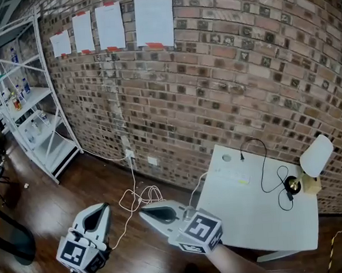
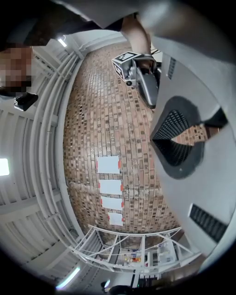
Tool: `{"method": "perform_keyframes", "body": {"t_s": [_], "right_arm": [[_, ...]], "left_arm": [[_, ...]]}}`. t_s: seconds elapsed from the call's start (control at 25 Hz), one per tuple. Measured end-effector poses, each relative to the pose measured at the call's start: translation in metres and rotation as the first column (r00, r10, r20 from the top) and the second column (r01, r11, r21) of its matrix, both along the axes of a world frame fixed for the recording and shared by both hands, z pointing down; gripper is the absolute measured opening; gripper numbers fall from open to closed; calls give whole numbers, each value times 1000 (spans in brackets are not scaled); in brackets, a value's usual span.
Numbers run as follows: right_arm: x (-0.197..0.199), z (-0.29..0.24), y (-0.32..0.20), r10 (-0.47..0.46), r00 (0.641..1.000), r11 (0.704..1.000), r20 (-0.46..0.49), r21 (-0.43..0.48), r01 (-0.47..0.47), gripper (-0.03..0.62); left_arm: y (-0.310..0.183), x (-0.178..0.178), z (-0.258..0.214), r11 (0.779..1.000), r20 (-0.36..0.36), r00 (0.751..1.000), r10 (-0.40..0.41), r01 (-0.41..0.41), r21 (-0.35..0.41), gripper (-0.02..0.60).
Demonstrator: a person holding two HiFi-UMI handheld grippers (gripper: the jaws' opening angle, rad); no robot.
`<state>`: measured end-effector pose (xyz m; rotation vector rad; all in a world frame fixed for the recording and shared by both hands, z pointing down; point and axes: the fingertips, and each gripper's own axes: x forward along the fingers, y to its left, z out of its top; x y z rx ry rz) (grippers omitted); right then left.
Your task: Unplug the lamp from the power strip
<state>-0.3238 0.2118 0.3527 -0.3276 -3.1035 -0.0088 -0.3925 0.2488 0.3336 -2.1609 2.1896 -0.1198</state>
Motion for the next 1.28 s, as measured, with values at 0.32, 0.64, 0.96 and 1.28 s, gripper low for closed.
{"method": "perform_keyframes", "body": {"t_s": [0.32, 0.64, 0.96, 1.28], "right_arm": [[6, 9, -36, -59, 998, 998, -33, 33, 60, 8], [18, 1, -78, -121, 993, 993, -3, 12, 121, 8], [20, -3, -98, -161, 987, 987, 25, 12, 160, 7], [-3, -6, -97, -157, 986, 987, 50, 24, 156, 6]], "left_arm": [[-43, 7, -1, 998, 1, 998, -62, 62, -24, 15], [-94, 37, -4, 995, 41, 996, -75, 77, -57, 16], [-107, 36, -7, 987, 62, 989, -136, 140, -73, 15], [-107, 19, -7, 991, 107, 987, -120, 127, -52, 15]]}}
